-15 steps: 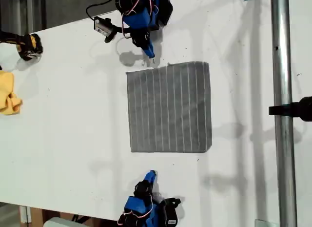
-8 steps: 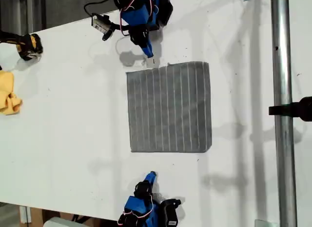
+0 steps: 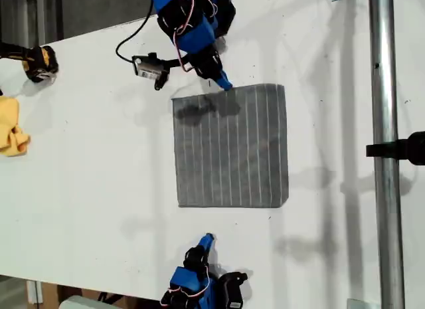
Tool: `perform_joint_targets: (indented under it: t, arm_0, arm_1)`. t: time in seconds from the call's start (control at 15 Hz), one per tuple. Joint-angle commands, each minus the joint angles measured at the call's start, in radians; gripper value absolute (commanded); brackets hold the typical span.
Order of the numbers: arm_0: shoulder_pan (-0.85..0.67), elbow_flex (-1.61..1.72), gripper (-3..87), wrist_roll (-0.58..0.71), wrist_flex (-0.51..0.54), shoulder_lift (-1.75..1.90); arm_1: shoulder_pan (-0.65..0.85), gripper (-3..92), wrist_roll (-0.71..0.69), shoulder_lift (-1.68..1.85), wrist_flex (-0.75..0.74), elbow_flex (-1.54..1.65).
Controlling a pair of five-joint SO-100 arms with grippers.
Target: Grasp corners of a towel and fold twice.
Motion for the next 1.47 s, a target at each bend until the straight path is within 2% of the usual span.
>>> perform_joint_targets:
  t: [0.0,0.2,0.4,0.6,0.8,1.0,1.27,1.4]
  arm_0:
    - [0.012,0.003,-1.2,0.012,-0.011,0.0]
    - [0.009,0.003,-1.2,0.026,-0.011,0.0]
    - [0.008,0.003,-1.2,0.034,-0.011,0.0]
    - [0.012,0.003,-1.2,0.032,-0.011,0.0]
    - [0.017,0.003,-1.2,0.028,-0.011,0.0]
    - [0.025,0.003,-1.2,0.028,-0.011,0.0]
    - [0.035,0.003,-1.2,0.026,-0.011,0.0]
    - [0.035,0.003,-1.2,0.028,-0.011,0.0]
  arm_1:
    - [-0.153,-0.2,-0.009,-0.176,-0.02,-0.141]
    - [-0.351,-0.2,-0.005,-0.351,-0.037,-0.298]
    - [-0.437,-0.2,0.035,-0.528,0.026,-0.462]
    - [-0.414,0.0,0.114,-0.649,0.106,-0.546]
    - [-0.376,4.6,0.222,-0.678,0.181,-0.555]
    - [-0.359,18.3,0.262,-0.673,0.19,-0.566]
    - [-0.385,29.1,0.279,-0.704,0.132,-0.584]
    - [-0.385,30.1,0.288,-0.713,0.08,-0.515]
